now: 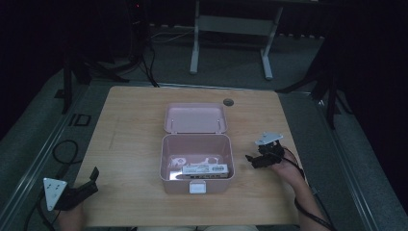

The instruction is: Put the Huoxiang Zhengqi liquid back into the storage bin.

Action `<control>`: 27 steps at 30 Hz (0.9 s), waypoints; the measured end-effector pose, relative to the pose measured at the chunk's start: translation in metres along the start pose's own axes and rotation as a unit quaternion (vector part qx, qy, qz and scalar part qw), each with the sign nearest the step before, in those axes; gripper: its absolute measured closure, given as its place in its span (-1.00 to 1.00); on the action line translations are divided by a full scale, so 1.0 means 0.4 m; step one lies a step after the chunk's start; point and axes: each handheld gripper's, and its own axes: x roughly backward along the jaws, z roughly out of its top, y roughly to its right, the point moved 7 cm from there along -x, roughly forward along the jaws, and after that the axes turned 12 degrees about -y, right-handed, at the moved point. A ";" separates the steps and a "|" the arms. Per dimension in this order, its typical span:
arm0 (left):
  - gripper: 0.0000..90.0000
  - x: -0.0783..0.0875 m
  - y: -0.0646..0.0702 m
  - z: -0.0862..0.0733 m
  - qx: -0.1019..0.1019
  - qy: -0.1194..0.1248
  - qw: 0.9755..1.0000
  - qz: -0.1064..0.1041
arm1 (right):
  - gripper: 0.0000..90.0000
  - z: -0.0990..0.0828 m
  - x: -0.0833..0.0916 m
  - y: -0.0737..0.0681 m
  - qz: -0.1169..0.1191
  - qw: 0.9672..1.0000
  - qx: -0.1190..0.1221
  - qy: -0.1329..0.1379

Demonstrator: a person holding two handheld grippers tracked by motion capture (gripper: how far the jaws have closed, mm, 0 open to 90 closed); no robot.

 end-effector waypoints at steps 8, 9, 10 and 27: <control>-0.98 0.000 0.000 0.000 0.000 -0.001 1.000 0.000 | -0.73 -0.059 0.014 0.042 -0.024 0.997 -0.071 0.026; -0.98 0.000 0.000 0.000 0.000 -0.001 1.000 0.000 | -0.73 -0.067 0.014 0.048 -0.032 0.996 -0.081 0.029; -0.98 0.000 0.000 0.000 0.000 0.000 1.000 0.000 | -0.73 -0.078 0.014 0.053 -0.031 0.995 -0.094 0.030; -0.98 0.000 -0.001 0.000 0.000 -0.001 1.000 0.000 | -0.73 -0.178 0.045 0.112 -0.047 0.967 -0.234 0.093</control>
